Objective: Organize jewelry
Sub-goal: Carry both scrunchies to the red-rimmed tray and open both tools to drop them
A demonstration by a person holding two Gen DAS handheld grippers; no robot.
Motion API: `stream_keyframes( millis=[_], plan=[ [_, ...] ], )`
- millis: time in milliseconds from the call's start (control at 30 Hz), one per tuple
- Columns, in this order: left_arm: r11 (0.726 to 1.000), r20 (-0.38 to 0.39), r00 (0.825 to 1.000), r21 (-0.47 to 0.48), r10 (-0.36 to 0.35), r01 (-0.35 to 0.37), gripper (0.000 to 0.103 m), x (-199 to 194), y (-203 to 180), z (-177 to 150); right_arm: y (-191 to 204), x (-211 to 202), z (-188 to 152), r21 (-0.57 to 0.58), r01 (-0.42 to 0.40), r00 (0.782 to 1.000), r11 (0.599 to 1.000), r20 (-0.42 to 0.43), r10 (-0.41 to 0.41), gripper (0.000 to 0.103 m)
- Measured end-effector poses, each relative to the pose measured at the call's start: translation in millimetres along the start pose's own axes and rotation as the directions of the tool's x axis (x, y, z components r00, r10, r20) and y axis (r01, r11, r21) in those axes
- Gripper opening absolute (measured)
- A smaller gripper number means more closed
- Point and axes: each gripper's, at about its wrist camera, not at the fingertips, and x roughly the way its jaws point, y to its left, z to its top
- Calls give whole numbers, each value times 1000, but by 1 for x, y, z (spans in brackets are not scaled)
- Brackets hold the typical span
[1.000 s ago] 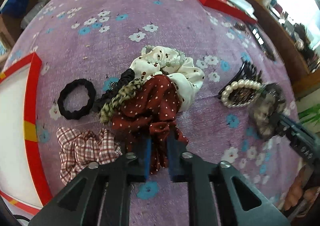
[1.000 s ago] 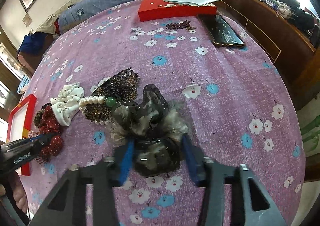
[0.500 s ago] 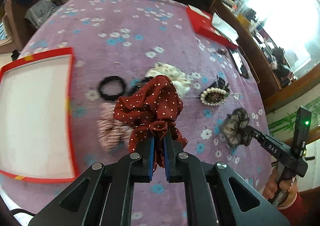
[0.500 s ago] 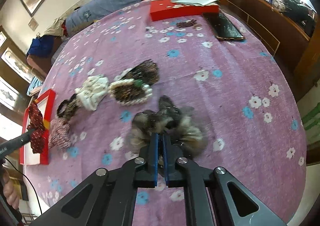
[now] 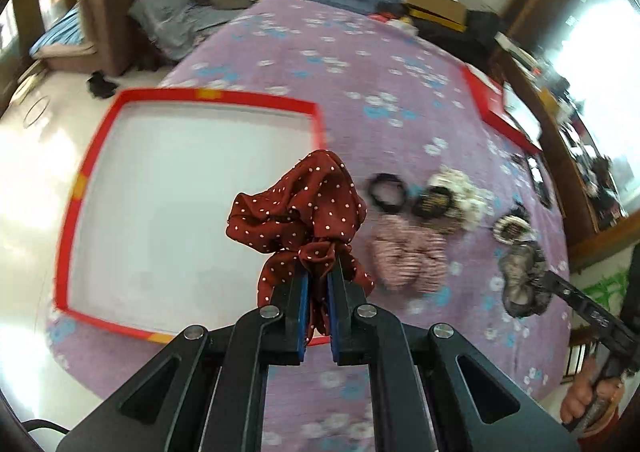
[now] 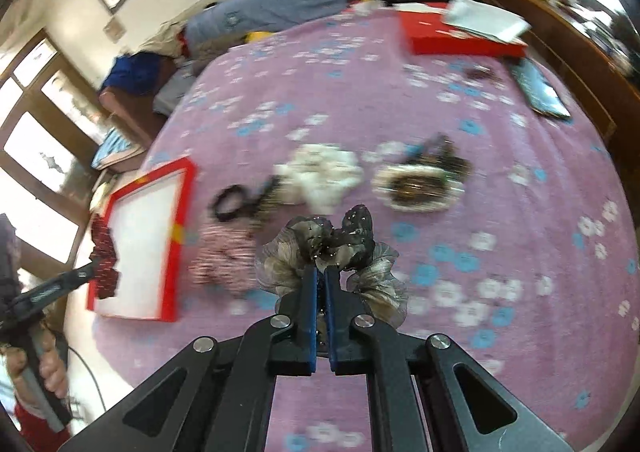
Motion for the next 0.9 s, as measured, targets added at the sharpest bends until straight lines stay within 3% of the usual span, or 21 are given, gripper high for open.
stream_keyframes(
  millis=[133, 300, 500, 700, 900],
  plan=[
    [998, -1, 999, -39, 49, -49, 8, -4, 39, -2, 52, 14, 5, -77, -59, 998, 995, -19, 57, 4],
    [986, -8, 987, -42, 163, -163, 8, -4, 80, -4, 117, 43, 4, -123, -177, 982, 976, -89, 167, 5],
    [970, -47, 970, -38, 238, -240, 8, 3, 116, -12, 176, 82, -5, -188, -235, 966, 954, -156, 208, 5],
    [963, -94, 962, -68, 255, -262, 8, 9, 147, -18, 199, 123, -13, -203, -231, 958, 952, -217, 187, 5],
    [963, -99, 964, -83, 247, -255, 11, 3, 153, -19, 202, 143, -14, -205, -231, 953, 951, -247, 178, 5]
  ],
)
